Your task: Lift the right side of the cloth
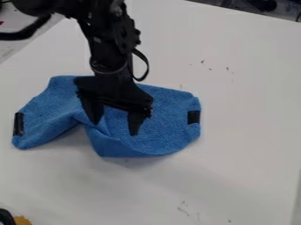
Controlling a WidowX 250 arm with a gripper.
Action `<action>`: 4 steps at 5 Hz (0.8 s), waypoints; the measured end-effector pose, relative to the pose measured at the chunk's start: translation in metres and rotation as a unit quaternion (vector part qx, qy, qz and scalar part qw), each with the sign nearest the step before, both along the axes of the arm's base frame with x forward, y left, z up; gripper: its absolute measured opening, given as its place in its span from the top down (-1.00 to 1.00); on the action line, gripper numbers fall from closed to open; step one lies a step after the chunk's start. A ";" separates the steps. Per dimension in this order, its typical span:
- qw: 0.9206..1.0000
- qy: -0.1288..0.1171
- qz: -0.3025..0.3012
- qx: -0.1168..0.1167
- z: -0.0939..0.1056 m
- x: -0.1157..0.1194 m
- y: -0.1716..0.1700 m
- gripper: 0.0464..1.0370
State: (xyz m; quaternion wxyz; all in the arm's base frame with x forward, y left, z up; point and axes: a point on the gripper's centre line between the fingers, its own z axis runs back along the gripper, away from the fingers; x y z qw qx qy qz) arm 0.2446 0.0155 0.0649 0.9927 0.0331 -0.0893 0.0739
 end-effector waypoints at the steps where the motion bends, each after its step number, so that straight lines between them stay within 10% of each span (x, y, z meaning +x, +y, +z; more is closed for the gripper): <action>1: 1.000 0.006 0.025 -0.011 -0.016 0.000 -0.005 -0.93; 4: 0.998 0.043 0.053 -0.002 -0.036 -0.017 -0.007 -0.93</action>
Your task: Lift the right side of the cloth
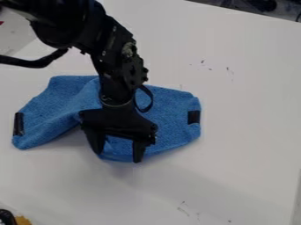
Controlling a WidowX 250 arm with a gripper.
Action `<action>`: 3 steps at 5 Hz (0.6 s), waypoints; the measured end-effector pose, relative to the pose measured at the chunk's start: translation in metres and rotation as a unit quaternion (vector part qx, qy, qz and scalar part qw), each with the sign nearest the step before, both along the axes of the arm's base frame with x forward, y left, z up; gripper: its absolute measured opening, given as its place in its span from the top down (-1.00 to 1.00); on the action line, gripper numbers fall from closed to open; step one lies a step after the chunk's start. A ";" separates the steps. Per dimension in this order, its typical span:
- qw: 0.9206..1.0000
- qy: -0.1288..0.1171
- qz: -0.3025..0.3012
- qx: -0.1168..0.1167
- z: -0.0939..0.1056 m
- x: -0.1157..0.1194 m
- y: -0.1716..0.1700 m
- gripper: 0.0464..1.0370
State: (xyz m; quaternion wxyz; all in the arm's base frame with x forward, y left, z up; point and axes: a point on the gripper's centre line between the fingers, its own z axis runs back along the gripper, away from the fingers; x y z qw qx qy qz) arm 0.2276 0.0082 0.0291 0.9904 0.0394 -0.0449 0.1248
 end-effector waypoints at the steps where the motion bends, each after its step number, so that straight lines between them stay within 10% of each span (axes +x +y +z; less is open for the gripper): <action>1: 1.000 0.015 0.004 0.022 0.001 -0.005 0.005 -0.93; 3: 1.000 0.001 0.003 0.024 -0.004 -0.005 0.008 -0.60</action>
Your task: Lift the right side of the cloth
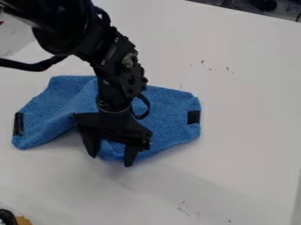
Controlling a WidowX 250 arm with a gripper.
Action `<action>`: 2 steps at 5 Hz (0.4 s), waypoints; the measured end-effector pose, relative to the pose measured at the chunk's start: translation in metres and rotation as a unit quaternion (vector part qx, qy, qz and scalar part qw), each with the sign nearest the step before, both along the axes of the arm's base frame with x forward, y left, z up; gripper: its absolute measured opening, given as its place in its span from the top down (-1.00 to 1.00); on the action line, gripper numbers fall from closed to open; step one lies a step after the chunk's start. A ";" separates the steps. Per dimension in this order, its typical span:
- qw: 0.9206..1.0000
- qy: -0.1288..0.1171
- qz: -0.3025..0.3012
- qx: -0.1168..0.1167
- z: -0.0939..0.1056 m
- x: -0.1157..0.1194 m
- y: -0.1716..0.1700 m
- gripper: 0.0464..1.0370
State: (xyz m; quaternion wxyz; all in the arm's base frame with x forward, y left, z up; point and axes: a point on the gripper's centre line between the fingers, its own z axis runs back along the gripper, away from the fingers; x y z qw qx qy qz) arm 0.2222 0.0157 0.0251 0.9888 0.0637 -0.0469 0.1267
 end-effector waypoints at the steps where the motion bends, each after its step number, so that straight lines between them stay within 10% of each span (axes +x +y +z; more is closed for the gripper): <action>1: 1.000 -0.011 0.000 -0.003 -0.001 0.002 -0.001 0.01; 2: 1.000 -0.018 0.001 -0.006 -0.003 0.003 -0.001 0.57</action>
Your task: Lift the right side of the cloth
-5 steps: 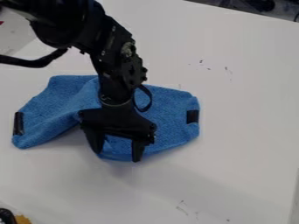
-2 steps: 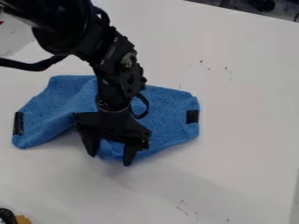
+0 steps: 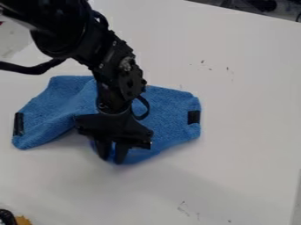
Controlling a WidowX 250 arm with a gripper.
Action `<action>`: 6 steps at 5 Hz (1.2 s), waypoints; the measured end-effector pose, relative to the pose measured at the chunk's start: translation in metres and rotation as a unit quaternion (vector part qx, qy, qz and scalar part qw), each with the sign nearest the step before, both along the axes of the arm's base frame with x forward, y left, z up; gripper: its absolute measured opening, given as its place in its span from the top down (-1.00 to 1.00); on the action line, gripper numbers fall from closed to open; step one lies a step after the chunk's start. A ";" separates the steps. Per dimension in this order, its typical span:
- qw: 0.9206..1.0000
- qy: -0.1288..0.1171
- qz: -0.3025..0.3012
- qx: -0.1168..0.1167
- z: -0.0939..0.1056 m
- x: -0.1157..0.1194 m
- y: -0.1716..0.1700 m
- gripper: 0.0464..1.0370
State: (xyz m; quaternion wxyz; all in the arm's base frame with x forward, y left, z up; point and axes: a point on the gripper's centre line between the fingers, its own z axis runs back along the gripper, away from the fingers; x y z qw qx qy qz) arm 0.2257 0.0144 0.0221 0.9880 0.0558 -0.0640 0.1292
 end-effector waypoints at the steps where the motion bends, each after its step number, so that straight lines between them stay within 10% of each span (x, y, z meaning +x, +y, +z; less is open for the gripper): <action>1: 1.000 -0.001 -0.010 -0.004 -0.001 0.000 0.000 0.91; 2: 1.000 -0.001 -0.011 0.005 0.000 -0.002 0.003 0.99; 4: 0.996 0.001 0.026 0.085 0.064 -0.013 -0.017 0.99; 6: 0.995 -0.024 0.072 0.062 0.090 -0.006 -0.054 0.99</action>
